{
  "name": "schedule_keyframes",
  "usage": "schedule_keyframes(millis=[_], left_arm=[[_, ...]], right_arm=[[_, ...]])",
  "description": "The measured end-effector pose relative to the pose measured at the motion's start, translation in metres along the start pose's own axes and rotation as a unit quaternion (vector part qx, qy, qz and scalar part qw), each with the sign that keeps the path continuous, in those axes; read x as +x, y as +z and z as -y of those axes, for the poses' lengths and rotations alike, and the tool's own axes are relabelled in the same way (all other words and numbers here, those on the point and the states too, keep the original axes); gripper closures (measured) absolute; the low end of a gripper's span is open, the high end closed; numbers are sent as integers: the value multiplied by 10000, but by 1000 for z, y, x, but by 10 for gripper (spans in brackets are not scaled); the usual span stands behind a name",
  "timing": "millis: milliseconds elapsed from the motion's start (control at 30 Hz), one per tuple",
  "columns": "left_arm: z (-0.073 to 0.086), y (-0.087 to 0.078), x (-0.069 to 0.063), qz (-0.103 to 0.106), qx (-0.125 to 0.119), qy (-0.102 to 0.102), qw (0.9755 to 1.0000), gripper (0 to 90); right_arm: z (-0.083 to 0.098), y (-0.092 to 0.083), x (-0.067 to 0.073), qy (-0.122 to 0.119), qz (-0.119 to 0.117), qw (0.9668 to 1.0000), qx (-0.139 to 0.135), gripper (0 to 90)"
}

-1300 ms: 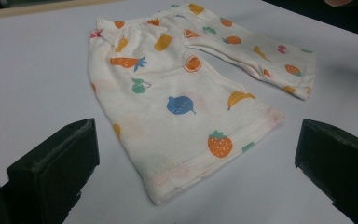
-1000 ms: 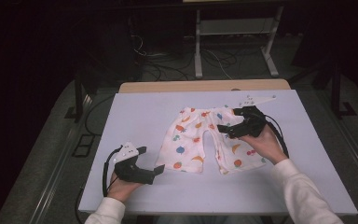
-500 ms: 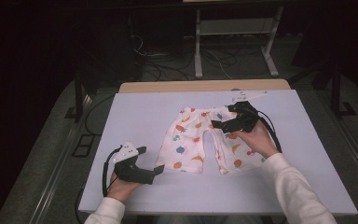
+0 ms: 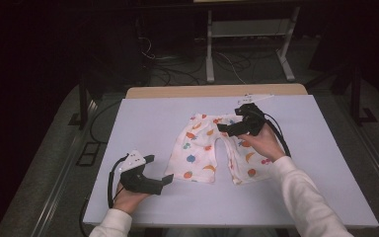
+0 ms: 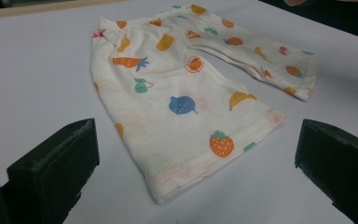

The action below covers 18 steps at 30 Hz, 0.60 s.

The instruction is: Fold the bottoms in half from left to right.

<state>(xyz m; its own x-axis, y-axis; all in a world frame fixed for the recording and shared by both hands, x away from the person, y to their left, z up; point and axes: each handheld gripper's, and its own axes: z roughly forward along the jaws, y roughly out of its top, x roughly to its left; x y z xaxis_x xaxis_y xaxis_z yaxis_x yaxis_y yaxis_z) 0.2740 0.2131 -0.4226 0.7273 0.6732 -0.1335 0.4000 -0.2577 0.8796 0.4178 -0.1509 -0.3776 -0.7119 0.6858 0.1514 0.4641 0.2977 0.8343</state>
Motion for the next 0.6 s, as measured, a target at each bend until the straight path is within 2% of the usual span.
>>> schedule_keyframes(millis=[600], left_arm=[[0, -1, 1, -1, -14, -14, 10000, 0]], right_arm=[[-17, 24, 3, 106, 20, 9999, 59, 0]])
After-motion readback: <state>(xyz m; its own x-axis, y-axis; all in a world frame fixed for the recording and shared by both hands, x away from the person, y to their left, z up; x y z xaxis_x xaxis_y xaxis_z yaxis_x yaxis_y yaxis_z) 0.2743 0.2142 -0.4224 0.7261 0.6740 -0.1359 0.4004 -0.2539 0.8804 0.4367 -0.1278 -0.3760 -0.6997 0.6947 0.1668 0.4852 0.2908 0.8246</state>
